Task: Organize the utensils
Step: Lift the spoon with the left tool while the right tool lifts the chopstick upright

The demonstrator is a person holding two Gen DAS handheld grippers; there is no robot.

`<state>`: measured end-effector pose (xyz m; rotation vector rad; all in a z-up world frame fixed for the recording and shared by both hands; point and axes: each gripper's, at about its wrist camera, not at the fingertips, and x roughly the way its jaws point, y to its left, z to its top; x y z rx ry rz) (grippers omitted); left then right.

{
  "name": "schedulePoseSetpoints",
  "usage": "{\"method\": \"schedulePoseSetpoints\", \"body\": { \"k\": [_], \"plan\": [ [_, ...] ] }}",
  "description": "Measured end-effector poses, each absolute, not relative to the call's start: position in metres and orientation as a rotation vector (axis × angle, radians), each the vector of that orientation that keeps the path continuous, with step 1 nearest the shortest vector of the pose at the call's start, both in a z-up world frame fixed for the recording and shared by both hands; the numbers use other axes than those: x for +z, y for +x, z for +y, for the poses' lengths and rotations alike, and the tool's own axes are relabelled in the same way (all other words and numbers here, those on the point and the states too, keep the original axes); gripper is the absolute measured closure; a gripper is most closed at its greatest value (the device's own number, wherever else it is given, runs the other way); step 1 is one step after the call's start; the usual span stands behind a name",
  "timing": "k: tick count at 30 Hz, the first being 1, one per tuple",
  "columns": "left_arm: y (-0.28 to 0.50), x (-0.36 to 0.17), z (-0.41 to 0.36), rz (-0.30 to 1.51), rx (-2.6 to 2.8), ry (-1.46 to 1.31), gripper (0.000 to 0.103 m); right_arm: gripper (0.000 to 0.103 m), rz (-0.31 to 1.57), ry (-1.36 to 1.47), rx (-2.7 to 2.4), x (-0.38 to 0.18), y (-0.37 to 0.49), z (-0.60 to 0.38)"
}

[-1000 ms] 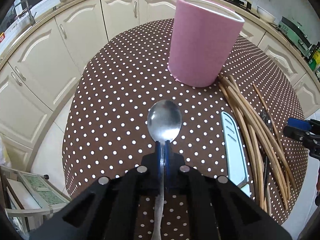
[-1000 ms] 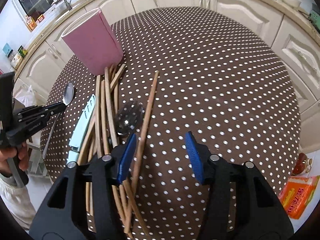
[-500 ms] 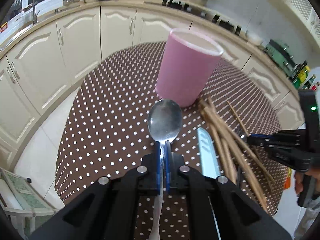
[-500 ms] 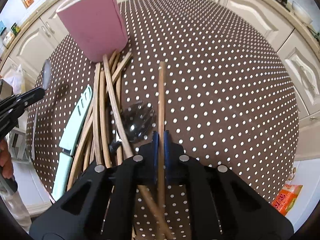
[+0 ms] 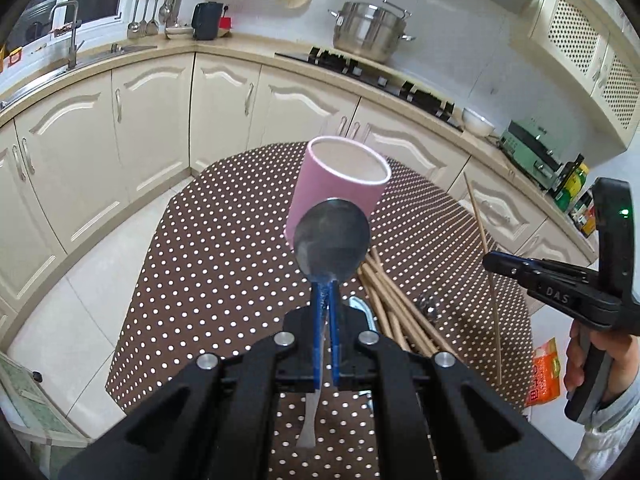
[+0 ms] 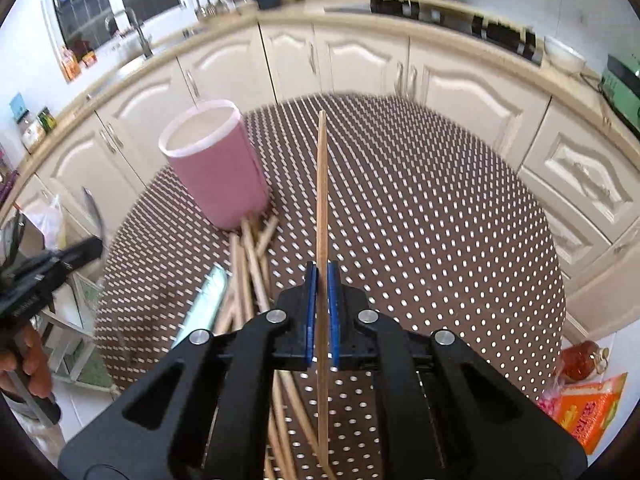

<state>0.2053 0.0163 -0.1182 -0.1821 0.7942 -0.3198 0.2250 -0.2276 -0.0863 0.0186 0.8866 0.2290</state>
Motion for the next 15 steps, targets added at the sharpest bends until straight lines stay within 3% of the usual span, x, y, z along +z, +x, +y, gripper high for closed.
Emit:
{"method": "schedulePoseSetpoints", "body": {
  "k": [10, 15],
  "plan": [
    [0.194, -0.083, 0.007, 0.675, -0.362, -0.208, 0.103, 0.097, 0.776, 0.043, 0.319, -0.046, 0.184, -0.198],
    [0.206, -0.095, 0.007, 0.725, -0.348, -0.202, 0.103, 0.097, 0.796, 0.050, 0.336, -0.058, 0.187, -0.187]
  ]
}}
